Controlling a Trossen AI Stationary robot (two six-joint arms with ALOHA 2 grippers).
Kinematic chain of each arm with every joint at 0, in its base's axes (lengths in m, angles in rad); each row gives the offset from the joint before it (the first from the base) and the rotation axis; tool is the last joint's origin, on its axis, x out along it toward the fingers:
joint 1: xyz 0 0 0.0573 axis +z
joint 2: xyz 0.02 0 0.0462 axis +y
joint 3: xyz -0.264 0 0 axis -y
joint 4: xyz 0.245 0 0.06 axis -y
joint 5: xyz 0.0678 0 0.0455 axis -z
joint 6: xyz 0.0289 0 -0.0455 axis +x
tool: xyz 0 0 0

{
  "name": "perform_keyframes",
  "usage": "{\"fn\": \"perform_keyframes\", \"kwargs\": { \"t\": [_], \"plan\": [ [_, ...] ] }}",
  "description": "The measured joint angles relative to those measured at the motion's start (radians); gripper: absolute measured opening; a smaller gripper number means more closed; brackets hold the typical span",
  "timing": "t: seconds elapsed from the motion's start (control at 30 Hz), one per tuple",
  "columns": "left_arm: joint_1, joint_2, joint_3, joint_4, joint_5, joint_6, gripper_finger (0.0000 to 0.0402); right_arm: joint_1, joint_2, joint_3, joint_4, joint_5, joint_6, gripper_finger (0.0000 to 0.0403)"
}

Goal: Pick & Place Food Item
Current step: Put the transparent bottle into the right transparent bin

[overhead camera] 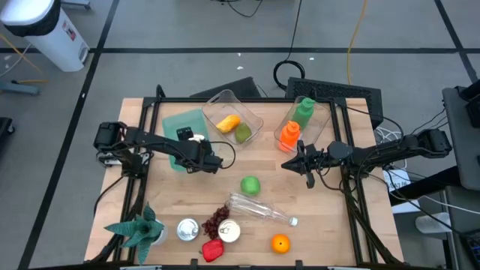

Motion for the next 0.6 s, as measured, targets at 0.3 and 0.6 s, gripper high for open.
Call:
{"fn": "perform_keyframes", "kwargs": {
  "t": [0.3, 0.6],
  "plan": [
    [-0.128, -0.309, -0.002, 0.024, -0.118, -0.137, 0.0232, 0.000, 0.000, 0.000, 0.000, 0.000, 0.000, 0.0000],
    [-0.391, -0.779, -0.166, 0.328, -0.298, -0.159, 0.0087, 0.000, 0.000, 0.000, 0.000, 0.001, -0.027, 0.0000]
  ]
}}
